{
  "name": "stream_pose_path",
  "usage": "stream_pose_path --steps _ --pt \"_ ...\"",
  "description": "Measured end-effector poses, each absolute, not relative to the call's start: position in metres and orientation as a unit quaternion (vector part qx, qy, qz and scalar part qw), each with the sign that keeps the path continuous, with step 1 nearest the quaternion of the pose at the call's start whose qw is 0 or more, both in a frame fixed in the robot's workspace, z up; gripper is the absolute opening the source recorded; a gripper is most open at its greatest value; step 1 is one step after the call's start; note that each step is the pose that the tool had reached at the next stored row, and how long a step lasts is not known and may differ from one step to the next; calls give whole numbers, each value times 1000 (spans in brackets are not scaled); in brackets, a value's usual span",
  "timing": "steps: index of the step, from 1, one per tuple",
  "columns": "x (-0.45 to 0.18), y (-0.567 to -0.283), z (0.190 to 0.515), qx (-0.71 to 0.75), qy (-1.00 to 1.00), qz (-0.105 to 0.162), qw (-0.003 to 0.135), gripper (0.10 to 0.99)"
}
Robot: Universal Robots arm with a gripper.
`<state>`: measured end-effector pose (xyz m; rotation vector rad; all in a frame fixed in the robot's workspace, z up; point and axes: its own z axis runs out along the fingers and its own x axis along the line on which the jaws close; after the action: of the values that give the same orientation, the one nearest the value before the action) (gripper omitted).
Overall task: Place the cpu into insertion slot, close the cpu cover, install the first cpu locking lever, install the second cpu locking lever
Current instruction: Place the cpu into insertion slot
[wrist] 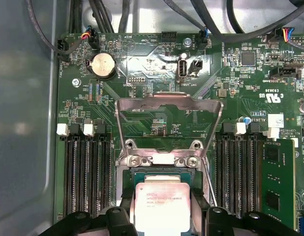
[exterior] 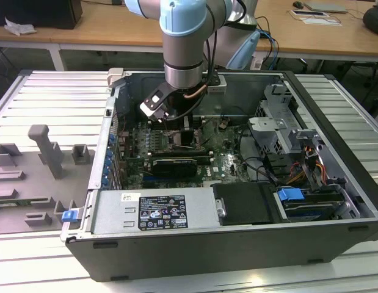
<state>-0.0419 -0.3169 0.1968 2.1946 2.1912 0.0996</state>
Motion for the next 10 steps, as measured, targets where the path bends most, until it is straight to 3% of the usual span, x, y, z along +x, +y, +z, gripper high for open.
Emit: stream_pose_path --steps 1,2,10 --pt "-42 -317 197 707 706 32 20 549" --pt "-42 -317 197 707 706 32 20 616" --pt "-42 -317 207 707 706 32 20 616"
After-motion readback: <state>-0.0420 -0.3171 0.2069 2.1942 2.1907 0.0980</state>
